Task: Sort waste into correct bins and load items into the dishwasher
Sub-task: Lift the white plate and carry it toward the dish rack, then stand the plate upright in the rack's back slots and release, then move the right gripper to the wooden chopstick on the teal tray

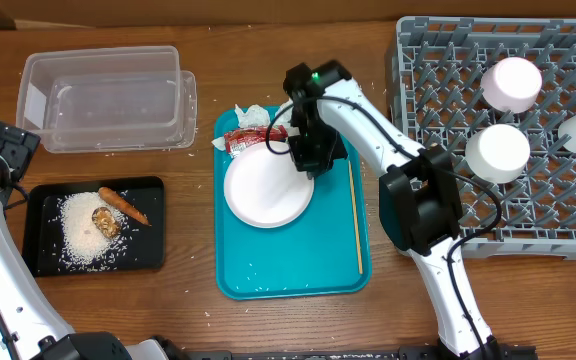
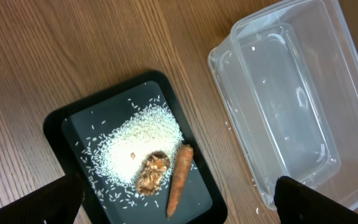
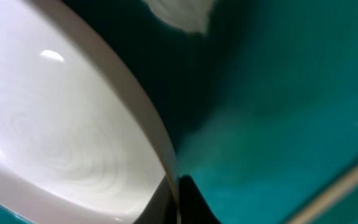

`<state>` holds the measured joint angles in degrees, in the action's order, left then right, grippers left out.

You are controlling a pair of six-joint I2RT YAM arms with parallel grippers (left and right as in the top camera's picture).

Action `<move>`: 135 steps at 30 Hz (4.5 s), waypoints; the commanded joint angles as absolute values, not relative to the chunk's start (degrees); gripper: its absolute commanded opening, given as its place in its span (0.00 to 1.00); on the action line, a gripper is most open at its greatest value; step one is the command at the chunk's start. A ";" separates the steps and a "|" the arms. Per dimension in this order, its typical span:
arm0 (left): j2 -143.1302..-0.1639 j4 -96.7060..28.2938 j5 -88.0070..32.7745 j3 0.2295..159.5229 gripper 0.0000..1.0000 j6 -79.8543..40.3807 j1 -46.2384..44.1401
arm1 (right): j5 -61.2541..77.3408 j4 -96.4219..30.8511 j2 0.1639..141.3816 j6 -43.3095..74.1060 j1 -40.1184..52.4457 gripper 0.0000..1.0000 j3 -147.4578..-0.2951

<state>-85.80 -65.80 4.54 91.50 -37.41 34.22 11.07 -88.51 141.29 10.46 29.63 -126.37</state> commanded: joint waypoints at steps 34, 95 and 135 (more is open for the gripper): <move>-86.15 -65.80 4.43 91.48 1.00 -38.15 34.11 | -29.93 -78.81 123.98 20.10 -0.89 0.04 -137.23; -86.15 -65.80 4.43 91.48 1.00 -38.15 34.11 | -38.70 -81.01 130.41 22.57 8.45 0.25 -137.45; -86.15 -65.80 4.45 91.48 1.00 -38.15 34.11 | 9.89 -60.42 135.48 17.65 24.47 0.95 -127.61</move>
